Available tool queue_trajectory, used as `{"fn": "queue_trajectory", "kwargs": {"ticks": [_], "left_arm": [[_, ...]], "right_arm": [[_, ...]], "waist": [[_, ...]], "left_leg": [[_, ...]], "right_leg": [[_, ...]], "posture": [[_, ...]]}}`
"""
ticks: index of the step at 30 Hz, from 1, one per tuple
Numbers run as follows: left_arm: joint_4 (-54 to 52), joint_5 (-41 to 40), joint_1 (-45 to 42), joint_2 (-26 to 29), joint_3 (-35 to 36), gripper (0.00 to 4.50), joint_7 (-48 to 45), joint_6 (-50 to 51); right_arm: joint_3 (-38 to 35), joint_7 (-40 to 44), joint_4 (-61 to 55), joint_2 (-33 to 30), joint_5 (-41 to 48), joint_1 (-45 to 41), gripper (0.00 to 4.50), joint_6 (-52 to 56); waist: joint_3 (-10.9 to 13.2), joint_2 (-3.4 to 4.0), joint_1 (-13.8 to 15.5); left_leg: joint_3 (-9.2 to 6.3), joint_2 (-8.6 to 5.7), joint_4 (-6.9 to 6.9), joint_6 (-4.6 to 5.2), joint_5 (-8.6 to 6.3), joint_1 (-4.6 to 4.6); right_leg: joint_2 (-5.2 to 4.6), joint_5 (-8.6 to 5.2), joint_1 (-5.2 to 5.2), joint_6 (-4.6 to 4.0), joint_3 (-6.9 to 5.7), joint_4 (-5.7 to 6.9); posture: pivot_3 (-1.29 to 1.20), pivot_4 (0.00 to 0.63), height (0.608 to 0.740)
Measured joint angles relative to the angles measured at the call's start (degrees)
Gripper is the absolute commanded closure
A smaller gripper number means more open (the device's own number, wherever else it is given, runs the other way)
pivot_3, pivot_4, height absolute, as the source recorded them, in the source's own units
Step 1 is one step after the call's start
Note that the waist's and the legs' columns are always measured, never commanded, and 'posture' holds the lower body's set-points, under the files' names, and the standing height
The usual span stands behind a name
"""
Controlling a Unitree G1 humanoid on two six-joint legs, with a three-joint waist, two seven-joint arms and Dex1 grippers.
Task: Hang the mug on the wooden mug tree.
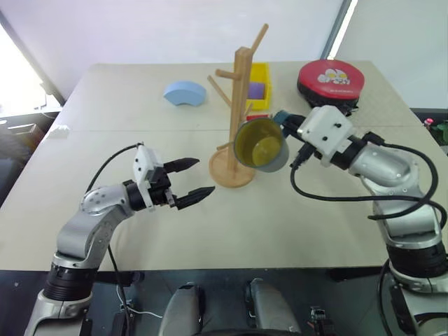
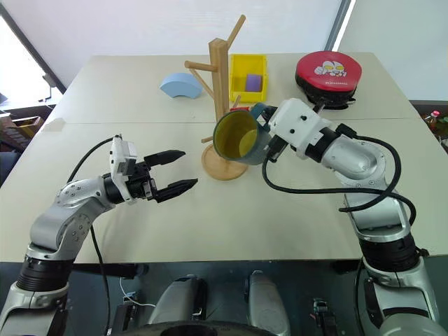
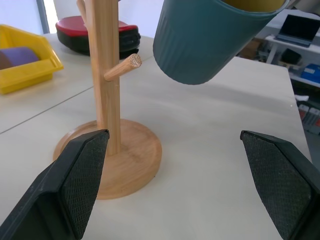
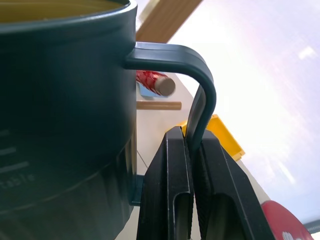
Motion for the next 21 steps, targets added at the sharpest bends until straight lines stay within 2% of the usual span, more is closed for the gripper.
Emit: {"fn": "queue_trajectory", "kwargs": {"ticks": [6,21], "left_arm": [[-0.03,-2.04,-0.99,0.53,2.77,0.0,0.25,0.96],[-1.92,-7.2,-2.85,0.03,4.35,0.0,3.16,3.33]], "right_arm": [[1.72,0.75,1.66,0.02,-0.47,-4.46,4.44,1.78],[8.41,2.05,7.67,1.13,-3.57,-10.49,4.44,3.85]], "waist": [[0.0,0.0,-0.01],[0.01,-0.01,-0.08]], "left_leg": [[0.0,-0.01,0.0,0.0,0.0,0.0],[0.0,-0.05,-0.01,0.0,0.0,-0.01]], "right_leg": [[-0.02,0.0,0.0,-0.01,-0.01,0.0],[-0.11,0.05,-0.02,0.08,-0.03,0.01]], "posture": [[0.0,0.15,0.735],[0.0,0.15,0.735]]}}
